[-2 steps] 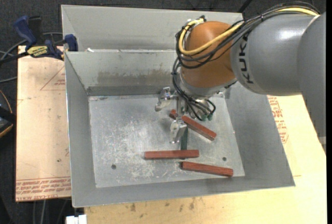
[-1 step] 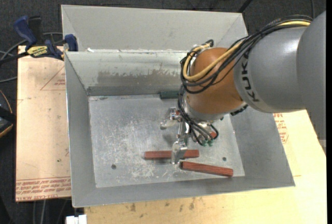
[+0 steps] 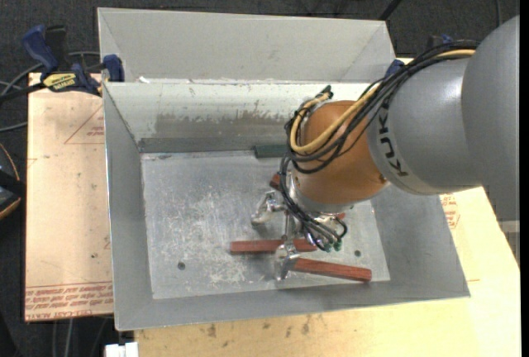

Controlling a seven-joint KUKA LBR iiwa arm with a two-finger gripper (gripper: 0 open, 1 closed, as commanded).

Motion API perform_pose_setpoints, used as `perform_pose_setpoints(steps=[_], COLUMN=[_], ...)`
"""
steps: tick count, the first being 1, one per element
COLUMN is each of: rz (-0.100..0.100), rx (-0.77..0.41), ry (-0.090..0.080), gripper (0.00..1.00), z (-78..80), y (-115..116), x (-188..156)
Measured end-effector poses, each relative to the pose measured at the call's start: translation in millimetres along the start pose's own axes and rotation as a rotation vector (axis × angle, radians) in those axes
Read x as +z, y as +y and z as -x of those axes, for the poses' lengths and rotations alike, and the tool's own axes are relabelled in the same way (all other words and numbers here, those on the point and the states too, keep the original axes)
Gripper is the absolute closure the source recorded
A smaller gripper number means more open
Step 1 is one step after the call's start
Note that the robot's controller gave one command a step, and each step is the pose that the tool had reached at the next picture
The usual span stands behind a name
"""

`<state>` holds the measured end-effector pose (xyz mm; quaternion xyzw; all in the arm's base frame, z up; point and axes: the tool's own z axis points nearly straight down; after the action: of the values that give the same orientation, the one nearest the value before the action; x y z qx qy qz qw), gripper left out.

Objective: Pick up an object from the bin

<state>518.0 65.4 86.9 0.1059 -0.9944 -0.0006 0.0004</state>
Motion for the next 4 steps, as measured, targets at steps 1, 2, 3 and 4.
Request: perform_pose_setpoints(steps=[1,2,3,4], rz=[0.002,0.002,0.002,0.001], rx=[0.186,0.186,0.186,0.186], ry=[-0.009,-0.009,-0.009,0.002], gripper=[1.00,1.00,1.00,1.00], z=[3.8,4.0,2.9,-0.1], y=[-1,-1,-1,-1], x=[8,8,6,-10])
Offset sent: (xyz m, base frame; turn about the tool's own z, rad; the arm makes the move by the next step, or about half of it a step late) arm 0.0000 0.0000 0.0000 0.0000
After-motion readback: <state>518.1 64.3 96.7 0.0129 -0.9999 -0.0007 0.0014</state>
